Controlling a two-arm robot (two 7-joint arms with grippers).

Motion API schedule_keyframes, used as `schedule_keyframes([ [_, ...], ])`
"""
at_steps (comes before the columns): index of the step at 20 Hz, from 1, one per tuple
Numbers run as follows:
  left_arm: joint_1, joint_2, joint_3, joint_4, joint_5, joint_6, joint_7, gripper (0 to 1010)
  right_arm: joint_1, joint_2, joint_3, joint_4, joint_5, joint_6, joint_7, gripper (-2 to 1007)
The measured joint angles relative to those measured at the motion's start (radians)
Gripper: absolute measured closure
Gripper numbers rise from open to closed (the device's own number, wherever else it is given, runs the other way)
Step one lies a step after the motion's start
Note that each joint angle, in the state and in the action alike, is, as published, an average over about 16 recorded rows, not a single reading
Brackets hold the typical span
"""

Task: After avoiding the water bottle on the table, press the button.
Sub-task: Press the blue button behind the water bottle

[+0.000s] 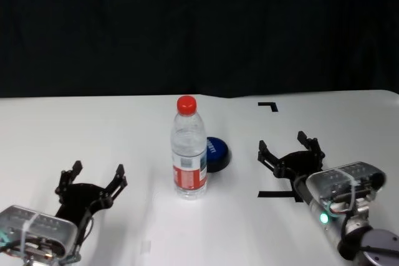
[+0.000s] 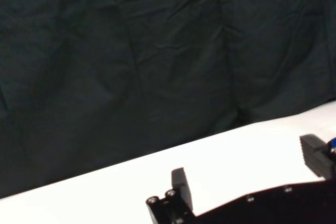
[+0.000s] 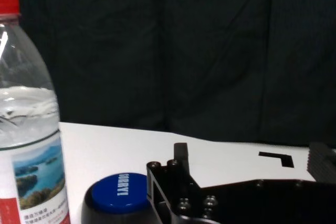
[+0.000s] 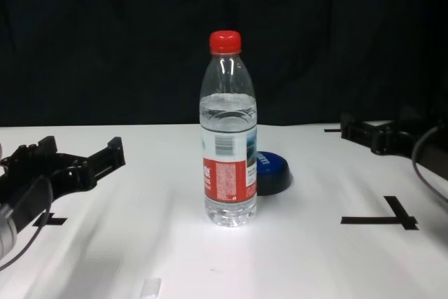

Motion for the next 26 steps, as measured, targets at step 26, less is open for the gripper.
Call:
schedule_keyframes([
  [26,0.0,0.0,0.0,0.0,0.0,0.0,0.0,1,0.312,-0.029,-0.056,0.374,-0.026,-0.016,0.084,2],
])
